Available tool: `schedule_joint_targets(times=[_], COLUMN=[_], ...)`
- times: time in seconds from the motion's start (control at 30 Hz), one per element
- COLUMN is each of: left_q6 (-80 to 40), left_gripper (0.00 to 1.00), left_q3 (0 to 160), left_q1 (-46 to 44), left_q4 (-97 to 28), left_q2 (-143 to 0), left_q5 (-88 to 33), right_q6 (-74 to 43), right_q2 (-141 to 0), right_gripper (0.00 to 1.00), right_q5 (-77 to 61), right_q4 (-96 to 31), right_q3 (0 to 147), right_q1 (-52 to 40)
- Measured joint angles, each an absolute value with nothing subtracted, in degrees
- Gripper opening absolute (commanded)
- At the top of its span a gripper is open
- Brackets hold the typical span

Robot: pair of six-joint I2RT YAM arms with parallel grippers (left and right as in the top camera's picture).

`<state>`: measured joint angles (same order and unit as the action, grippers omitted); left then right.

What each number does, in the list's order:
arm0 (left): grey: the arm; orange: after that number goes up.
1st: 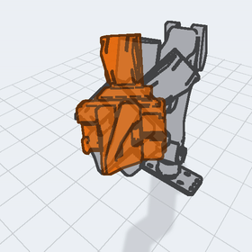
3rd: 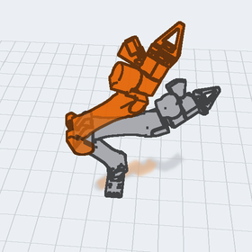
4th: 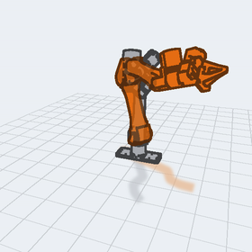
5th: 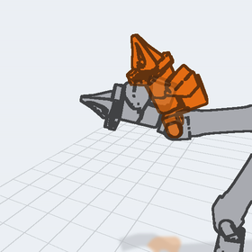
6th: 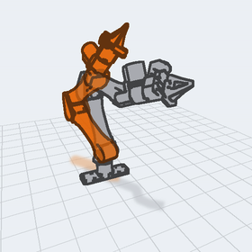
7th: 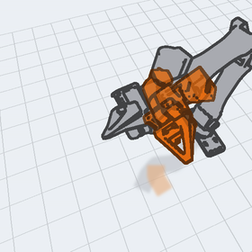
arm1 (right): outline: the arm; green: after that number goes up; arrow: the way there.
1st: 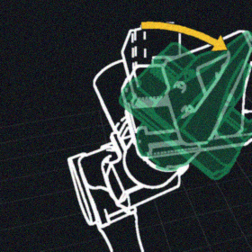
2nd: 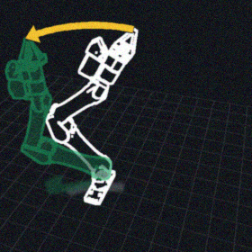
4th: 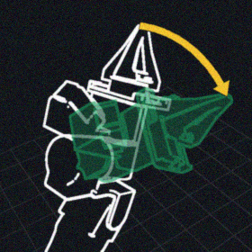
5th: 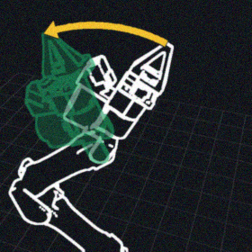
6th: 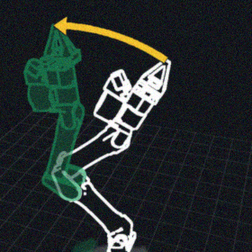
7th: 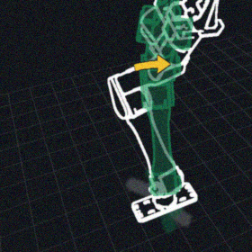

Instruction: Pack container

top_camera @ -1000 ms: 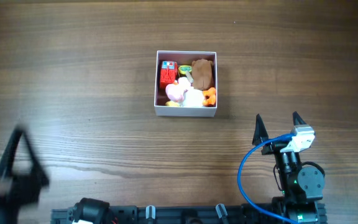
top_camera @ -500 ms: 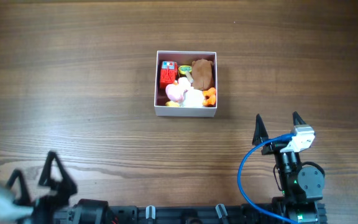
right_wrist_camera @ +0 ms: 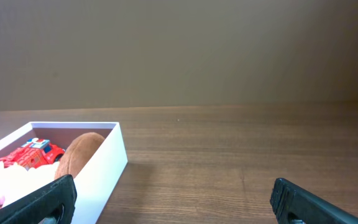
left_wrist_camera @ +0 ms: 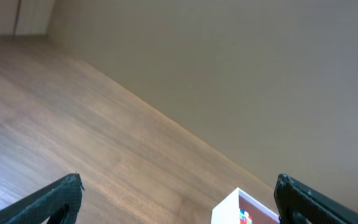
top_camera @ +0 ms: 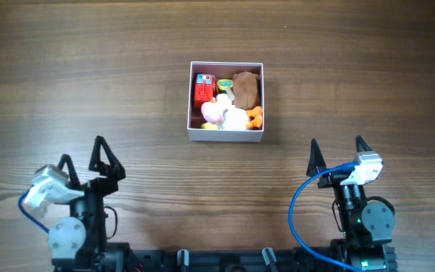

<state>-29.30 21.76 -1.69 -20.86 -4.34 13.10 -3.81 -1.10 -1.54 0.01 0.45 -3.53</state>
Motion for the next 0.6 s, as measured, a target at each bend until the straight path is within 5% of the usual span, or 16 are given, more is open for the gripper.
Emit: schedule_joint_targets(times=[0.6], left_q6=[-29.28], left_gripper=[1.00], left_q3=[6.44], left_q1=[-1.69], left_q4=[-6.44], left_q2=[-0.99], left_q5=[11.90], right_q6=[-3.81], right_q2=[-1.10], right_gripper=[0.99], right_q5=[-1.54], right_q4=[0.01], right_q3=[0.45], right_q1=[-3.53])
